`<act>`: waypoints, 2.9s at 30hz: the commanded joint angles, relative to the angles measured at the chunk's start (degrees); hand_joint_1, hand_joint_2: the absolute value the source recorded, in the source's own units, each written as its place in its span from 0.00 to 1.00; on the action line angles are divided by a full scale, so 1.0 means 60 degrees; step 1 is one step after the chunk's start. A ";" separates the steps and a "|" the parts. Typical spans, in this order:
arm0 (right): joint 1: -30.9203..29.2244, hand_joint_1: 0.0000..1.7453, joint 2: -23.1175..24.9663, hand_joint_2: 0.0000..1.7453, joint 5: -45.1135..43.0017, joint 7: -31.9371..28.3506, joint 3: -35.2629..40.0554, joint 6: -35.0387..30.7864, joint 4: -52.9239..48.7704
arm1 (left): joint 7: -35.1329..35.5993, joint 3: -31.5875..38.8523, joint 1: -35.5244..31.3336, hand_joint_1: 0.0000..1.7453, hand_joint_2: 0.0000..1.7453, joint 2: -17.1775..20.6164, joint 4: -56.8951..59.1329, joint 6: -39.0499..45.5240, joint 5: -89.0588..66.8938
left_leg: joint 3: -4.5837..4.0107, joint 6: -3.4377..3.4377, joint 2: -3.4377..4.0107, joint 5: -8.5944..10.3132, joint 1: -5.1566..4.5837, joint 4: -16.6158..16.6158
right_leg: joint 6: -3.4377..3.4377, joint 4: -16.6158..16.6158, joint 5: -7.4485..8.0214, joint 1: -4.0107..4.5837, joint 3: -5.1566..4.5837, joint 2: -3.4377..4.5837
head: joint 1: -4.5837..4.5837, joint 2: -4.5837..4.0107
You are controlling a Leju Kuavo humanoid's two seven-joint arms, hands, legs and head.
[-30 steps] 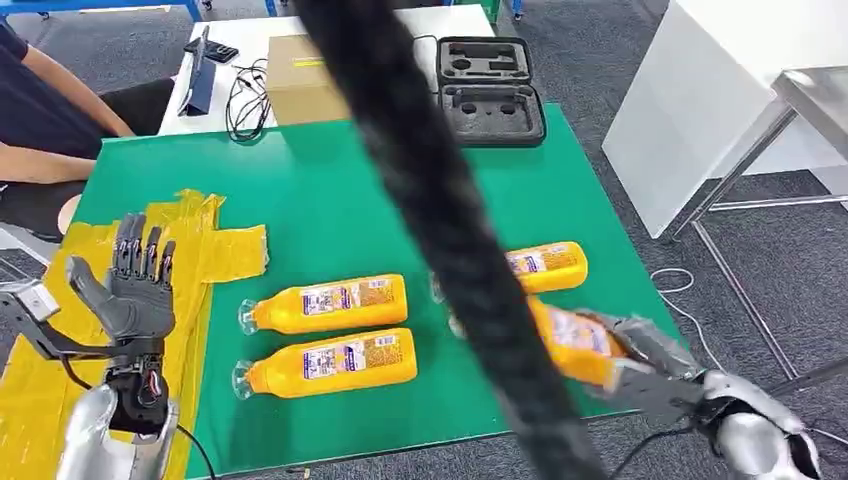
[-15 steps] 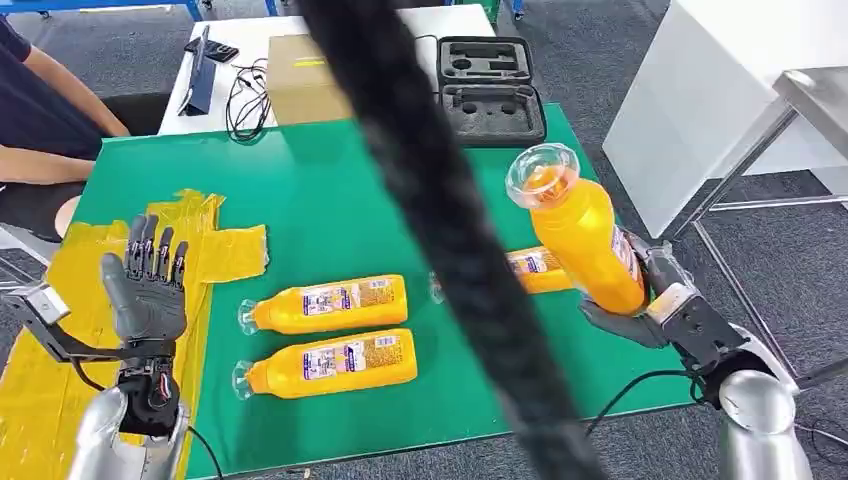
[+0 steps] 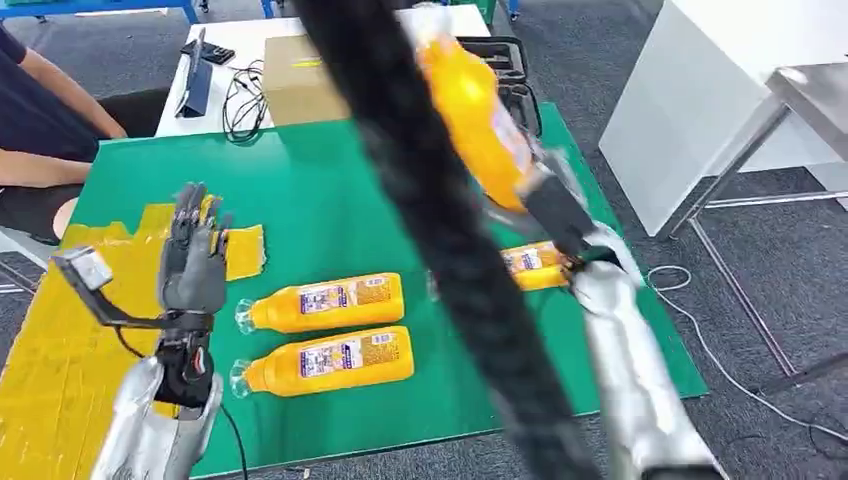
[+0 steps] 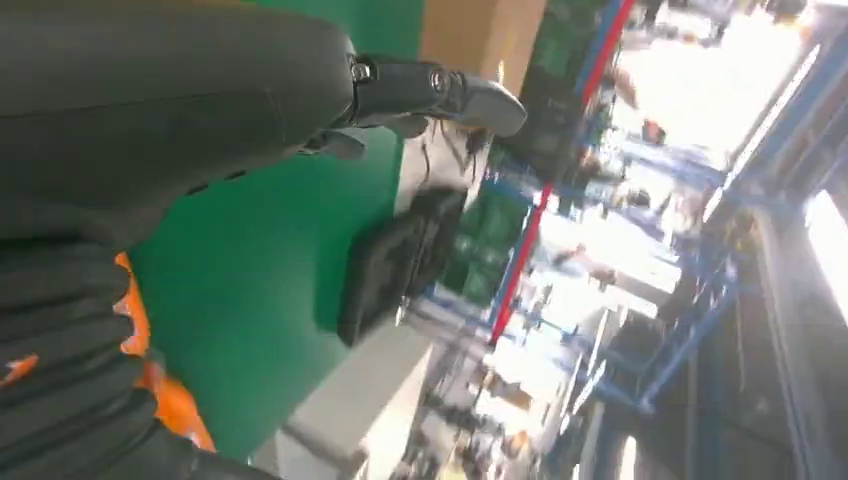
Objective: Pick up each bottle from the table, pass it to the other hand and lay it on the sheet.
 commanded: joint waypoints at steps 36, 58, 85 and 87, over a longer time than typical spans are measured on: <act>-0.2059 1.00 0.2866 1.00 0.1561 0.1219 0.4267 -0.1852 0.6319 | 0.0524 -0.0581 -0.0833 0.00 1.00 -0.0576 0.0176 0.0132 0.0569 | 0.0007 -0.0046 -0.0061 -0.0009 0.0050 0.0003 | -0.0017 0.0004 -0.0027 0.0046 0.0020 -0.0059 | 0.0000 0.0000; -0.1715 1.00 0.2866 1.00 0.2856 0.3079 0.8500 -0.1107 0.4375 | 0.0613 0.0156 -0.0255 0.00 1.00 -0.0427 -0.0515 0.0948 -0.0703 | -0.0020 -0.0036 -0.0051 0.0000 0.0051 0.0001 | -0.0018 0.0000 -0.0018 0.0050 -0.0010 -0.0040 | 0.0004 0.0000; -0.1561 1.00 0.2866 1.00 0.2262 0.2724 0.8345 -0.1037 0.5079 | 0.0431 0.0461 -0.0086 1.00 1.00 -0.0606 -0.0651 0.0776 -0.0103 | 0.0004 -0.0049 -0.0079 -0.0004 0.0059 0.0000 | -0.0020 -0.0005 -0.0031 0.0060 0.0022 -0.0077 | 0.0000 0.0000; -0.1558 1.00 0.2866 1.00 0.2289 0.2664 0.8221 -0.1038 0.5170 | 0.0423 0.0521 -0.0094 1.00 1.00 -0.0630 -0.0661 0.0844 -0.0031 | 0.0010 -0.0051 -0.0081 -0.0006 0.0059 -0.0002 | -0.0021 -0.0004 -0.0034 0.0059 0.0027 -0.0080 | 0.0000 0.0000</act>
